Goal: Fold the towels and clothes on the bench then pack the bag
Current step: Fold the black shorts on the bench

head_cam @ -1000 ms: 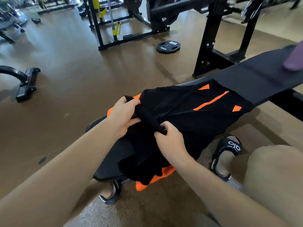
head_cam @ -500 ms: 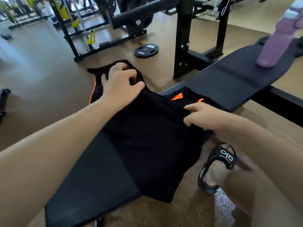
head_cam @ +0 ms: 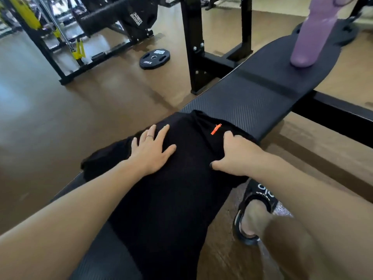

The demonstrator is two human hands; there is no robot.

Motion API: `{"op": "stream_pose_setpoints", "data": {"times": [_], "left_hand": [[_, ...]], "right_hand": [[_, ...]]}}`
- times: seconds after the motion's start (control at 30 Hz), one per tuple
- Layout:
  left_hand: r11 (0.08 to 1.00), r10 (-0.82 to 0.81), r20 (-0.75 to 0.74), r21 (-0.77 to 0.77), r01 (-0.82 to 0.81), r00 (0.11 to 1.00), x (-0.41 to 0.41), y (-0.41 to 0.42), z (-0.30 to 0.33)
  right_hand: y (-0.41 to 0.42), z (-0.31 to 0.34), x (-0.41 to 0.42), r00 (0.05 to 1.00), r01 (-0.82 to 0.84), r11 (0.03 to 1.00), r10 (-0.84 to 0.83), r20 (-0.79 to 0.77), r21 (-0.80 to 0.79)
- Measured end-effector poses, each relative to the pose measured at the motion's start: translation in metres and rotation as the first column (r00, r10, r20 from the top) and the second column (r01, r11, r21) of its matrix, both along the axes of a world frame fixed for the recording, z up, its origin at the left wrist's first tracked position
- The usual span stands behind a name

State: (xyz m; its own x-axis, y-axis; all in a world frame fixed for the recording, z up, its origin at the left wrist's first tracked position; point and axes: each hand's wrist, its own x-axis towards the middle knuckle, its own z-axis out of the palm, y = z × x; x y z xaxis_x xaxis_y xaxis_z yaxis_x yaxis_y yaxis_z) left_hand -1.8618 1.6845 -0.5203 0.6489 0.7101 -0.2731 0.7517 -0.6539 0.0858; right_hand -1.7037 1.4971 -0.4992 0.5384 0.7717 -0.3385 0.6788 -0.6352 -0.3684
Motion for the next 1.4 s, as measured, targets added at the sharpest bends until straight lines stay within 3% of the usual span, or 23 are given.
{"op": "stream_pose_setpoints", "data": {"times": [0.13, 0.33, 0.4, 0.47, 0.53, 0.67, 0.8, 1.0, 1.13, 1.23, 1.3, 1.4], "left_hand": [[0.996, -0.061, 0.012, 0.06, 0.06, 0.998, -0.021, -0.002, -0.001], [0.999, -0.049, 0.01, 0.021, 0.049, 0.999, -0.027, -0.008, -0.001], [1.0, -0.024, 0.023, 0.019, 0.024, 0.999, -0.029, -0.007, 0.0], [1.0, 0.012, 0.071, 0.014, -0.013, 0.997, -0.034, -0.005, 0.002], [0.999, 0.048, 0.112, 0.013, -0.05, 0.993, -0.042, -0.002, 0.002], [0.99, 0.132, 0.091, 0.047, -0.136, 0.987, -0.064, 0.008, -0.002], [0.962, 0.264, 0.108, 0.048, -0.271, 0.958, -0.083, 0.017, -0.002], [0.85, 0.509, 0.263, -0.003, -0.527, 0.82, -0.107, 0.018, 0.005], [0.701, 0.71, 0.338, -0.249, -0.668, 0.618, -0.118, 0.006, 0.009], [0.614, 0.789, 0.354, -0.415, -0.672, 0.502, -0.127, -0.007, 0.013], [0.562, 0.827, 0.363, -0.531, -0.634, 0.43, -0.131, -0.017, 0.014], [0.473, 0.877, 0.292, -0.668, -0.575, 0.382, -0.137, -0.033, 0.015]], "right_hand": [[-0.004, 0.0, 0.005, 1.0, 0.011, 0.996, -0.01, -0.018, 0.094], [-0.012, 0.005, 0.015, 0.976, 0.112, 0.975, -0.07, -0.208, 0.194], [-0.008, 0.008, 0.02, 0.946, 0.218, 0.937, -0.135, -0.293, 0.272], [-0.008, 0.013, 0.032, 0.871, 0.41, 0.839, -0.244, -0.427, 0.357], [-0.013, 0.011, 0.046, 0.834, 0.505, 0.791, -0.344, -0.431, 0.345], [-0.025, -0.001, 0.055, 0.916, 0.34, 0.933, -0.301, -0.265, 0.118], [-0.012, 0.003, 0.051, 0.915, 0.324, 0.931, -0.263, -0.304, 0.17], [0.01, -0.001, 0.042, 0.967, 0.219, 0.958, -0.188, -0.173, 0.183], [0.019, 0.001, 0.044, 0.963, 0.258, 0.93, -0.227, -0.142, 0.261], [0.022, -0.003, 0.045, 0.969, 0.234, 0.96, -0.242, 0.038, 0.151], [0.03, -0.006, 0.041, 0.966, 0.202, 0.966, -0.223, 0.127, 0.161], [0.046, -0.009, 0.033, 0.975, 0.191, 0.964, -0.209, 0.08, 0.186]]}}
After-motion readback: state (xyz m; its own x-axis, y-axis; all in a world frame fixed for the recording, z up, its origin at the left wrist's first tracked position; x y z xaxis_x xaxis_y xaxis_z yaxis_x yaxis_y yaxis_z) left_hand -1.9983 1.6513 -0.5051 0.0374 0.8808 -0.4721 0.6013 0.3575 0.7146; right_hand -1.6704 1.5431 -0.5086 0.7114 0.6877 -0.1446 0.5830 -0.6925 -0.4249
